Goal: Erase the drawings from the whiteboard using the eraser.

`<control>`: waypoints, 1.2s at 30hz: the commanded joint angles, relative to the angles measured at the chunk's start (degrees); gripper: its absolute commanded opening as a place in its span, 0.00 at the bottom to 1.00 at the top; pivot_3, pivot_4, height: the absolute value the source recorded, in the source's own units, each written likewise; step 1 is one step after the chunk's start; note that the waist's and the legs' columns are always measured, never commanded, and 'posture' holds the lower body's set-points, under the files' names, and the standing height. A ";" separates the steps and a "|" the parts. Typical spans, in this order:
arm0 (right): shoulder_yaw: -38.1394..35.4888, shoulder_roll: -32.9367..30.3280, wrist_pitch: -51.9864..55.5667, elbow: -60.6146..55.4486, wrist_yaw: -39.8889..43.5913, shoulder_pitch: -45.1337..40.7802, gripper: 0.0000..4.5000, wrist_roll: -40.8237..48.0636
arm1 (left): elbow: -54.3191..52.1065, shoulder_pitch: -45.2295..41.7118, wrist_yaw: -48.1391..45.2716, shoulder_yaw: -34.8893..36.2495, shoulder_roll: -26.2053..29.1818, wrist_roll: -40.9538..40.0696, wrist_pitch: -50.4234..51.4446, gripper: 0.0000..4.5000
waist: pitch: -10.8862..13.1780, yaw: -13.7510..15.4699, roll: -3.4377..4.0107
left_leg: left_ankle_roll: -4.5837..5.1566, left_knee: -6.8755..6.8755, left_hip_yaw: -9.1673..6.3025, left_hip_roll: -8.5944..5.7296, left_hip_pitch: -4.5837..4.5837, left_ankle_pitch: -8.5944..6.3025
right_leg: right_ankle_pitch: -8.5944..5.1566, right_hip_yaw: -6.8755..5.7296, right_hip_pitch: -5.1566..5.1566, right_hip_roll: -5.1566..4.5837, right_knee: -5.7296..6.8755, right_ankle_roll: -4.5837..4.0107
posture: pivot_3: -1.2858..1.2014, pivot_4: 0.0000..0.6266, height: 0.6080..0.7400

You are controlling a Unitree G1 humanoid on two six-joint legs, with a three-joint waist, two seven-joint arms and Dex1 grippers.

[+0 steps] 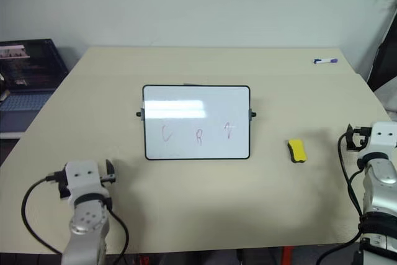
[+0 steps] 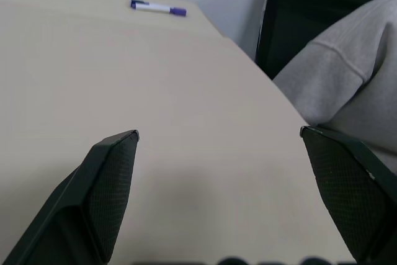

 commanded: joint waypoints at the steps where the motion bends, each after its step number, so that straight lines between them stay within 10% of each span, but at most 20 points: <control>1: -0.82 -1.36 1.39 -2.88 0.11 -0.30 1.00 0.23 | -2.79 -1.16 1.37 2.88 -0.64 -0.57 0.68 1.00 | 0.01 0.04 -0.02 | 0.00 0.03 0.00 -0.01 0.00 0.00 | 0.00 0.00 0.00 0.00 0.00 0.00 | 0.52 0.24 1.00; 15: -0.83 1.24 11.32 -21.71 4.74 1.49 1.00 9.63 | -20.61 -10.95 -14.71 0.22 11.73 -4.02 0.19 1.00 | 0.14 0.23 -0.18 | 0.00 0.09 -0.05 -0.02 -0.04 0.01 | 0.01 -0.04 0.02 0.00 0.02 0.01 | 0.52 0.24 1.00; 27: 4.87 3.24 49.28 -56.43 -3.88 9.59 1.00 16.60 | 2.31 -48.13 -48.94 -9.96 24.73 -25.25 -0.28 1.00 | 0.26 0.59 -0.30 | -0.02 0.10 -0.18 -0.07 -0.16 0.01 | 0.01 -0.17 -0.05 0.04 -0.16 0.03 | 0.52 0.24 1.00; 36: 6.96 8.43 58.47 -62.04 -5.65 10.40 1.00 18.69 | 6.80 -57.96 -83.05 -26.64 27.34 -37.71 7.37 1.00 | 0.40 -0.18 -0.27 | -0.03 0.06 -0.15 -0.04 -0.19 0.01 | -0.05 -0.10 -0.15 0.30 -0.19 0.10 | 0.52 0.24 1.00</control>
